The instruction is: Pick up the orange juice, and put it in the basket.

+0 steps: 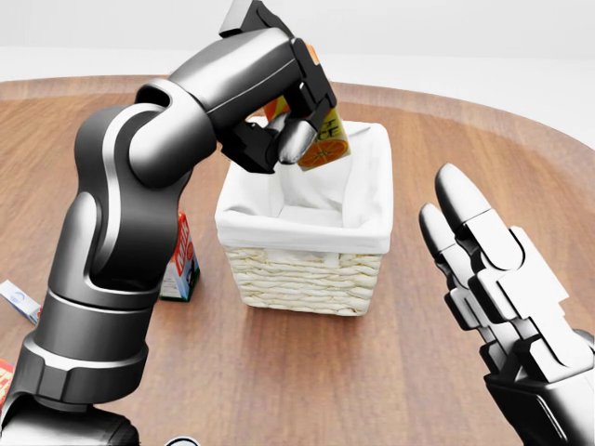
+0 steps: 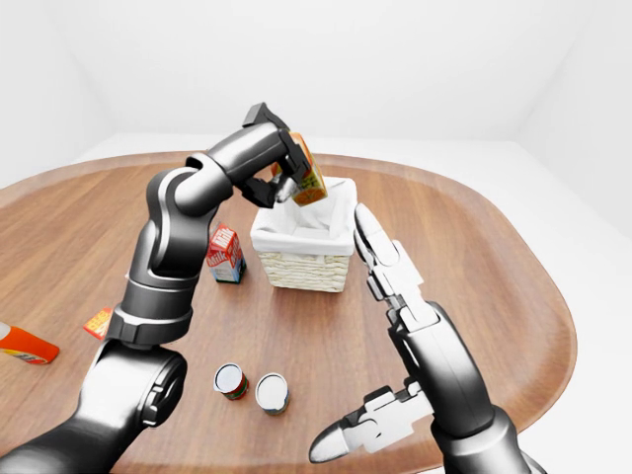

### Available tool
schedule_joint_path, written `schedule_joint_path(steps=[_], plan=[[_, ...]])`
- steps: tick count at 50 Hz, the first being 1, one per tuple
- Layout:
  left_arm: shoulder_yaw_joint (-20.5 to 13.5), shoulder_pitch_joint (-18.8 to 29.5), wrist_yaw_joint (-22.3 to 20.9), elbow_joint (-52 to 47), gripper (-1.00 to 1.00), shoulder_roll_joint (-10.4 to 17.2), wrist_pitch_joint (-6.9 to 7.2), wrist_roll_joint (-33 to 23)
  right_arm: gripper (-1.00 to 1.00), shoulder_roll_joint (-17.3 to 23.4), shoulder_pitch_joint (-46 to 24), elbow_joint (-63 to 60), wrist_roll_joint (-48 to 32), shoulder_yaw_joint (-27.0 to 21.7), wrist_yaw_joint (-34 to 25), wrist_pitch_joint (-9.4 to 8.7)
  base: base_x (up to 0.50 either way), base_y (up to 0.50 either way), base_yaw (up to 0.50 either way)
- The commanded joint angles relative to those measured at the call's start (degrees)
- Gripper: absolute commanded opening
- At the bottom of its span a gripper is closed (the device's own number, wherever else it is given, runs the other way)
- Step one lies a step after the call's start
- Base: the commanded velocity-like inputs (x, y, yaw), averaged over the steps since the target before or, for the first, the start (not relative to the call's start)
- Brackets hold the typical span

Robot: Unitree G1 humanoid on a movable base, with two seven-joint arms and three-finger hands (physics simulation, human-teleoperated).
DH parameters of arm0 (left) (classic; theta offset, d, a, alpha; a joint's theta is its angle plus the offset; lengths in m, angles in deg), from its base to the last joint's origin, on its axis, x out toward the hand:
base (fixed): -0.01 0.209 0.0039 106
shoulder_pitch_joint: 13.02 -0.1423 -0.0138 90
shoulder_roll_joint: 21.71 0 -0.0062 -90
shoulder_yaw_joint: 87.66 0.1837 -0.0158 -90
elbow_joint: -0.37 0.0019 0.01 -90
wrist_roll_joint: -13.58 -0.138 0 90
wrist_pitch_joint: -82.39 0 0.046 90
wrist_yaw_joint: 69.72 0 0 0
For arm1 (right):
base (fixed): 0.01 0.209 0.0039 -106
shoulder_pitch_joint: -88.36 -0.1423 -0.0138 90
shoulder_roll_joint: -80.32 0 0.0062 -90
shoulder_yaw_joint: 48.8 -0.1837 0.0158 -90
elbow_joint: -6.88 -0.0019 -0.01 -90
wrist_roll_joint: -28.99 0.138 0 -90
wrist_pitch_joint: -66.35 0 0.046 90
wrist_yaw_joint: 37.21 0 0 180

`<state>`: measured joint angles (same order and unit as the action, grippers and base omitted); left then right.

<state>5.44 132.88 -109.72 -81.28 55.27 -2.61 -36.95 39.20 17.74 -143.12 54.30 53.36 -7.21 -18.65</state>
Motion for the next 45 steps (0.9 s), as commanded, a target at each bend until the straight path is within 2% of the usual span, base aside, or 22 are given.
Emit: schedule_joint_path(steps=[1,7,10,18,28,45], plan=[[-1.23,9.47,0.00,11.53,-1.00,1.66,0.00,2.32,1.00,0.03,0.55,0.00,0.02,-0.48,0.00,0.00,0.00,0.00,0.00],[-1.06,13.47,0.04,16.52,-1.00,1.77,0.00,3.84,1.00,-0.09,0.67,0.00,0.00,-0.61,0.00,0.00,0.00,0.00,0.00],[-0.93,15.17,1.70,20.44,-1.00,1.29,0.00,4.87,1.00,-0.27,0.42,0.00,0.06,-0.51,0.00,0.00,0.00,0.00,0.00],[-0.17,16.41,3.85,26.78,-1.00,0.36,0.00,6.17,1.00,-0.20,1.07,0.00,0.11,-1.07,0.00,0.00,0.00,0.00,0.00],[0.33,18.16,4.96,33.03,-1.00,0.18,0.00,5.21,1.00,0.17,1.89,0.00,0.01,-1.51,0.00,0.00,0.00,0.00,0.00],[0.14,20.95,7.02,42.00,-1.00,1.47,0.00,1.54,1.00,0.57,1.23,0.00,0.21,-1.11,0.00,0.00,0.00,0.00,0.00]])
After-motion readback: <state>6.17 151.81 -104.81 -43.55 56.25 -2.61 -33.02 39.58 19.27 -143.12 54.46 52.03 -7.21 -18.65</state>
